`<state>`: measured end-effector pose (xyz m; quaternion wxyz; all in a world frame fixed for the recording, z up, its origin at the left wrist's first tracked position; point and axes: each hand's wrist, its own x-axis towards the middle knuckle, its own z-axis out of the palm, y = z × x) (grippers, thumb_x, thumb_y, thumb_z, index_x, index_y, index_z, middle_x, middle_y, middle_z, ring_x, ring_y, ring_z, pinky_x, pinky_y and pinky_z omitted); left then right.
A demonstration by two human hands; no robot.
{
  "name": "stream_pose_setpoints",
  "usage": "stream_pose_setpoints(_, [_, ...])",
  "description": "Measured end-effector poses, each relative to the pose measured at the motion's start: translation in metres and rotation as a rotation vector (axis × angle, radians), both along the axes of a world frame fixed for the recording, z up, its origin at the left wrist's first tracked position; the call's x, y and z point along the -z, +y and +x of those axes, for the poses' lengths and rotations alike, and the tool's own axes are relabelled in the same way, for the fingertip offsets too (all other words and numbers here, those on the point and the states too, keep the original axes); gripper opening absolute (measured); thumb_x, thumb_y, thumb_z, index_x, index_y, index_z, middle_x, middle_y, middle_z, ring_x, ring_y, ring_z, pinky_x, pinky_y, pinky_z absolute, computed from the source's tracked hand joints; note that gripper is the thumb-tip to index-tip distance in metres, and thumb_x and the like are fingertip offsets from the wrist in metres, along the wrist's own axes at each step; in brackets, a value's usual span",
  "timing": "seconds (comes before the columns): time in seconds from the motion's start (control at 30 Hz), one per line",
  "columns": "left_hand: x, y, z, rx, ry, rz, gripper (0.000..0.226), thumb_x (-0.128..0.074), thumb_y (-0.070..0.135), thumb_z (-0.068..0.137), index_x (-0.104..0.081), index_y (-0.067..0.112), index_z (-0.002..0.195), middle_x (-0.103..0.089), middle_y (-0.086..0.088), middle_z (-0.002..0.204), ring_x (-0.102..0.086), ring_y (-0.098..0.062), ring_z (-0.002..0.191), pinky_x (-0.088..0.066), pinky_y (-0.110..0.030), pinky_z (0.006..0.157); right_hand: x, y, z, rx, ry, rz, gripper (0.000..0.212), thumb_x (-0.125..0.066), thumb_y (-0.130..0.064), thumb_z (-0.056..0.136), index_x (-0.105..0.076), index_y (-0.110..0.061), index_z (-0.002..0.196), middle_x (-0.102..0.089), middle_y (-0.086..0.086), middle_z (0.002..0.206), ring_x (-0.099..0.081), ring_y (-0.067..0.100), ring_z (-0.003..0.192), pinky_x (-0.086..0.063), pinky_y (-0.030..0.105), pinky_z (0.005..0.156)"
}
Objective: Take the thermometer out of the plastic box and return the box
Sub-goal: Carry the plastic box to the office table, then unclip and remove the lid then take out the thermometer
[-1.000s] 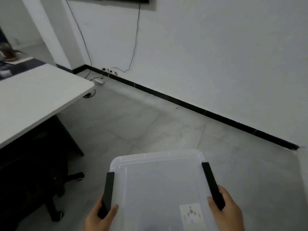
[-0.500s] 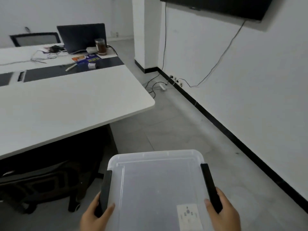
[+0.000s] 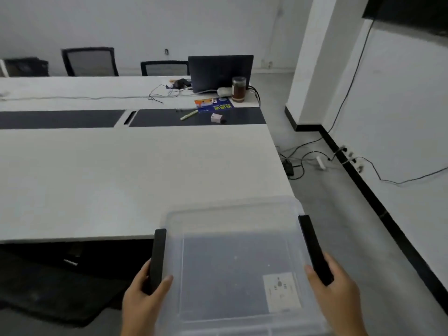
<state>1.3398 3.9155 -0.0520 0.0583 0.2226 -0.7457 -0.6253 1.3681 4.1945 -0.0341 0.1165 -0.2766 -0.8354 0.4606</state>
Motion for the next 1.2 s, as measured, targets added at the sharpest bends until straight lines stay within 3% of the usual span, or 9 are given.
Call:
stream_pose_setpoints(0.17, [-0.016, 0.006, -0.066, -0.086, 0.016, -0.022, 0.051, -0.065, -0.009, 0.072, -0.051, -0.001, 0.120, -0.058, -0.015, 0.091, -0.052, -0.019, 0.069, -0.047, -0.002, 0.052, -0.013, 0.010, -0.094, -0.168, 0.028, -0.025, 0.043, -0.063, -0.004, 0.077, -0.052, -0.003, 0.119, -0.064, 0.019, 0.098, -0.055, 0.030, 0.086, -0.040, 0.027, 0.071])
stream_pose_setpoints(0.3, [-0.017, 0.016, -0.111, -0.084, -0.005, -0.005, 0.046, -0.065, -0.003, 0.075, -0.052, 0.002, 0.119, -0.060, -0.012, 0.089, -0.056, -0.017, 0.074, -0.047, -0.025, 0.072, -0.014, 0.017, -0.153, -0.224, -0.001, -0.003, 0.035, -0.061, -0.005, 0.079, -0.055, -0.002, 0.113, -0.058, 0.011, 0.080, -0.051, 0.028, 0.072, -0.038, 0.029, 0.061])
stream_pose_setpoints(0.37, [-0.017, 0.019, -0.138, -0.070, -0.019, -0.016, 0.046, -0.065, -0.001, 0.075, -0.052, 0.005, 0.119, -0.061, -0.013, 0.096, -0.057, -0.024, 0.085, -0.046, -0.035, 0.083, -0.013, 0.019, -0.175, -0.209, -0.016, 0.011, 0.031, -0.061, -0.004, 0.079, -0.057, -0.002, 0.110, -0.056, 0.010, 0.072, -0.050, 0.022, 0.063, -0.040, 0.017, 0.054])
stream_pose_setpoints(0.47, [-0.018, 0.021, -0.178, -0.028, -0.033, -0.045, 0.042, -0.068, 0.003, 0.074, -0.056, 0.014, 0.112, -0.063, -0.002, 0.083, -0.058, -0.018, 0.076, -0.046, -0.035, 0.079, -0.012, 0.019, -0.204, -0.154, -0.036, 0.009, 0.028, -0.061, -0.004, 0.078, -0.058, -0.003, 0.106, -0.053, 0.005, 0.063, -0.049, 0.016, 0.059, -0.042, 0.016, 0.052])
stream_pose_setpoints(0.63, [-0.018, 0.014, -0.229, 0.074, -0.066, -0.071, 0.042, -0.062, 0.026, 0.056, -0.053, 0.025, 0.097, -0.060, 0.013, 0.079, -0.056, -0.004, 0.074, -0.040, -0.018, 0.061, -0.007, 0.009, -0.240, -0.066, -0.143, 0.004, 0.032, -0.063, -0.003, 0.077, -0.057, -0.001, 0.108, -0.055, 0.017, 0.074, -0.049, 0.032, 0.068, -0.033, 0.034, 0.059])
stream_pose_setpoints(0.8, [-0.018, -0.002, -0.267, 0.212, -0.150, -0.216, 0.018, -0.059, 0.032, 0.065, -0.053, 0.034, 0.083, -0.061, 0.003, 0.076, -0.058, -0.026, 0.078, -0.041, -0.023, 0.061, 0.001, -0.002, -0.268, -0.113, -0.222, 0.052, 0.036, -0.058, -0.010, 0.081, -0.050, -0.003, 0.116, -0.053, 0.015, 0.079, -0.048, 0.030, 0.072, -0.034, 0.033, 0.062])
stream_pose_setpoints(0.93, [-0.019, -0.011, -0.293, 0.279, -0.217, -0.577, 0.066, -0.068, 0.011, 0.066, -0.044, 0.013, 0.128, -0.050, -0.021, 0.124, -0.037, -0.035, 0.122, -0.032, -0.041, 0.100, 0.000, -0.003, -0.283, -0.204, -0.366, 0.174, 0.034, -0.051, -0.020, 0.085, -0.043, -0.003, 0.114, -0.049, 0.008, 0.086, -0.045, 0.026, 0.075, -0.033, 0.031, 0.064])
stream_pose_setpoints(1.07, [-0.016, 0.022, -0.308, 0.446, 0.166, -0.896, 0.057, -0.056, 0.030, 0.064, -0.045, 0.016, 0.118, -0.054, -0.025, 0.124, -0.026, -0.031, 0.122, -0.028, -0.036, 0.106, 0.003, -0.008, -0.293, -0.235, -0.393, 0.284, 0.048, -0.046, -0.023, 0.087, -0.031, 0.000, 0.127, -0.053, 0.019, 0.117, -0.053, 0.033, 0.103, -0.042, 0.034, 0.078])
stream_pose_setpoints(1.2, [0.000, 0.068, -0.318, 0.683, 0.069, -1.025, 0.049, -0.021, 0.052, 0.086, -0.047, 0.026, 0.118, -0.060, -0.007, 0.125, -0.034, -0.024, 0.125, -0.021, -0.037, 0.108, 0.005, -0.012, -0.296, -0.306, -0.446, 0.404, 0.061, -0.030, -0.036, 0.092, -0.005, -0.003, 0.137, -0.041, 0.014, 0.133, -0.054, 0.027, 0.111, -0.044, 0.030, 0.082])
